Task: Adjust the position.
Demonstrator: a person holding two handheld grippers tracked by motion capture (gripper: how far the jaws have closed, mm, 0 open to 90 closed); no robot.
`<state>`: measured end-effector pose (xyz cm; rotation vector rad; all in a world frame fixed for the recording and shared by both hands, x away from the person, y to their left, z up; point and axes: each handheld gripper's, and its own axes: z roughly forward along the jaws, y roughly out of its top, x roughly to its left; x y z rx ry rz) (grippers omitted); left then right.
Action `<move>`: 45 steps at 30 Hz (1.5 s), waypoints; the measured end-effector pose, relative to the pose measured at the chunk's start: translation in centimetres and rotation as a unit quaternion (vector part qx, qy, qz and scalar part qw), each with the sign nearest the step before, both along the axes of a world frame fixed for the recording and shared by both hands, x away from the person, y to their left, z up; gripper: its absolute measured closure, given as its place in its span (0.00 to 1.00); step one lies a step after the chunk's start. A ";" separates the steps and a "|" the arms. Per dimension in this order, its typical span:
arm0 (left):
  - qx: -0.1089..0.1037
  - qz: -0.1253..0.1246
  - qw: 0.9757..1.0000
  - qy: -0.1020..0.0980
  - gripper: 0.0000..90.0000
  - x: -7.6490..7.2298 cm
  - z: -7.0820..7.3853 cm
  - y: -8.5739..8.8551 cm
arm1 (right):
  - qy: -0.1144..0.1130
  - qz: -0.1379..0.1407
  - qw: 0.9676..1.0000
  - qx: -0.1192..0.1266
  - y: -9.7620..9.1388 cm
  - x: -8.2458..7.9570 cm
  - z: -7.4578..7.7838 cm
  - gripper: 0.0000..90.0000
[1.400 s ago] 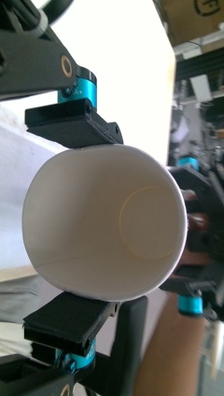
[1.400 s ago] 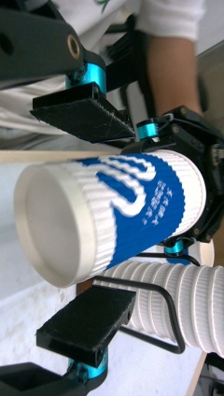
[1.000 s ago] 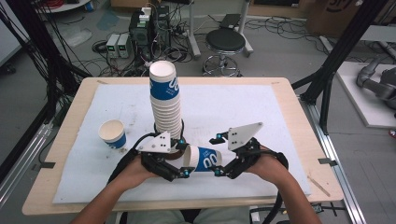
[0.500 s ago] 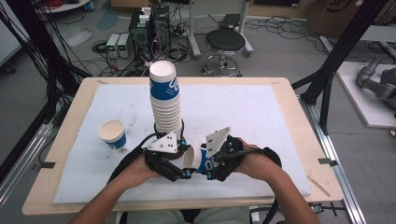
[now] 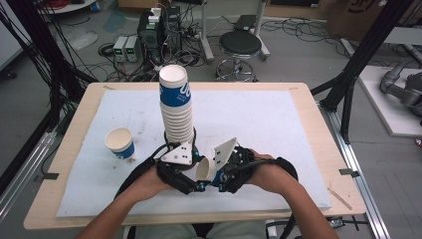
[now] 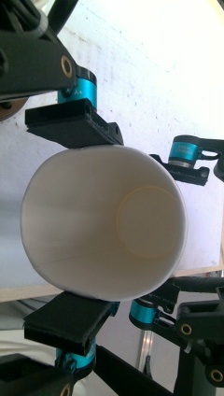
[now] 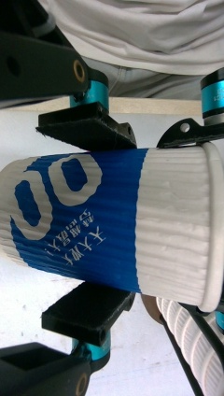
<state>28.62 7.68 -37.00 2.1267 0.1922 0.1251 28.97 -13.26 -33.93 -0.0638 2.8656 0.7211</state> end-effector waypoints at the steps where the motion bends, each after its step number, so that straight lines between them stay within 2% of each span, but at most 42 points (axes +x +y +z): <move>1: 0.001 0.000 1.000 0.000 0.29 0.0 0.0 0.0 | 0.000 -0.001 1.000 -0.001 0.0 0.0 0.0 0.33; 6: -0.003 0.001 1.000 -0.002 0.28 0.0 -0.1 -0.1 | -0.001 -0.004 1.000 -0.002 -0.1 -0.1 -0.2 0.33; 8: -0.012 0.003 1.000 -0.004 0.25 -0.1 -0.2 0.0 | 0.002 -0.006 1.000 0.012 -0.4 -0.1 -0.3 0.33; 10: -0.030 0.005 1.000 0.000 0.24 -0.1 -0.1 0.1 | 0.001 -0.009 1.000 0.016 -0.7 0.0 -0.5 0.33; 12: -0.045 0.010 0.999 -0.006 0.23 -0.1 0.1 0.5 | 0.005 -0.013 1.000 0.017 -0.9 0.0 -0.7 0.33; 13: -0.060 0.016 0.998 -0.004 0.22 -0.1 0.1 0.8 | 0.003 -0.017 1.000 0.021 -1.1 0.1 -0.9 0.33; 14: -0.070 0.020 0.997 -0.006 0.20 -0.1 0.2 1.0 | 0.010 -0.025 0.999 0.034 -1.6 0.2 -1.2 0.33; 15: -0.087 0.029 0.996 -0.009 0.20 -0.1 0.3 1.4 | 0.010 -0.025 0.999 0.034 -1.6 0.2 -1.2 0.33; 16: -0.104 0.038 0.994 -0.011 0.19 -0.2 0.3 1.7 | 0.014 -0.039 0.997 0.065 -2.5 0.5 -1.5 0.33; 17: -0.120 0.046 0.992 -0.013 0.19 -0.2 0.3 2.1 | 0.014 -0.039 0.997 0.065 -2.5 0.5 -1.5 0.33; 19: -0.151 0.058 0.987 -0.013 0.19 -0.3 0.2 2.9 | 0.018 -0.057 0.994 0.089 -3.5 0.7 -1.8 0.33; 21: -0.173 0.068 0.982 -0.014 0.19 -0.3 0.0 3.7 | 0.021 -0.073 0.990 0.119 -4.5 1.0 -2.2 0.33; 23: -0.195 0.080 0.978 -0.015 0.19 -0.4 -0.2 4.4 | 0.024 -0.089 0.984 0.155 -5.6 1.1 -2.5 0.33; 24: -0.209 0.090 0.974 -0.013 0.19 -0.3 -0.4 5.1 | 0.029 -0.106 0.976 0.188 -6.6 1.2 -2.8 0.33; 25: -0.209 0.090 0.974 -0.013 0.19 -0.3 -0.4 5.1 | 0.029 -0.106 0.976 0.188 -6.6 1.2 -2.8 0.33; 27: -0.217 0.103 0.971 -0.017 0.19 -0.4 -0.5 5.8 | 0.031 -0.120 0.969 0.214 -7.5 1.3 -3.1 0.33; 28: -0.223 0.115 0.968 -0.020 0.19 -0.4 -0.7 6.4 | 0.031 -0.133 0.962 0.238 -8.3 1.4 -3.4 0.33; 29: -0.223 0.115 0.968 -0.020 0.19 -0.4 -0.7 6.4 | 0.035 -0.139 0.957 0.252 -8.7 1.4 -3.5 0.33; 30: -0.227 0.119 0.966 -0.018 0.19 -0.4 -0.8 6.7 | 0.035 -0.139 0.957 0.252 -8.7 1.4 -3.5 0.33; 33: -0.233 0.132 0.963 -0.019 0.19 -0.5 -1.2 7.4 | 0.035 -0.150 0.947 0.282 -9.7 1.6 -3.8 0.33; 35: -0.236 0.138 0.962 -0.018 0.19 -0.5 -1.5 7.6 | 0.035 -0.157 0.940 0.301 -10.3 1.7 -3.9 0.33; 36: -0.237 0.140 0.961 -0.017 0.19 -0.5 -1.6 7.8 | 0.034 -0.160 0.938 0.307 -10.5 1.7 -4.0 0.33; 37: -0.238 0.141 0.961 -0.016 0.19 -0.5 -1.8 7.9 | 0.032 -0.162 0.933 0.320 -10.8 1.7 -4.0 0.33; 38: -0.238 0.142 0.961 -0.015 0.19 -0.5 -1.9 8.0 | 0.032 -0.165 0.931 0.325 -11.0 1.6 -4.0 0.33; 39: -0.240 0.143 0.960 -0.014 0.19 -0.5 -2.1 8.1 | 0.032 -0.165 0.931 0.325 -11.0 1.6 -4.0 0.33; 41: -0.242 0.146 0.959 -0.012 0.19 -0.5 -2.4 8.3 | 0.025 -0.167 0.927 0.336 -11.2 1.6 -4.0 0.33; 42: -0.243 0.146 0.959 -0.012 0.19 -0.5 -2.6 8.4 | 0.019 -0.172 0.923 0.345 -11.4 1.5 -4.0 0.33; 43: -0.246 0.149 0.958 -0.012 0.19 -0.5 -2.7 8.5 | 0.019 -0.172 0.923 0.345 -11.4 1.5 -4.0 0.33; 44: -0.246 0.150 0.957 -0.013 0.19 -0.5 -2.8 8.6 | 0.015 -0.177 0.918 0.353 -11.6 1.4 -4.0 0.33; 45: -0.249 0.152 0.956 -0.014 0.19 -0.6 -2.9 8.7 | 0.015 -0.177 0.918 0.353 -11.6 1.4 -4.0 0.33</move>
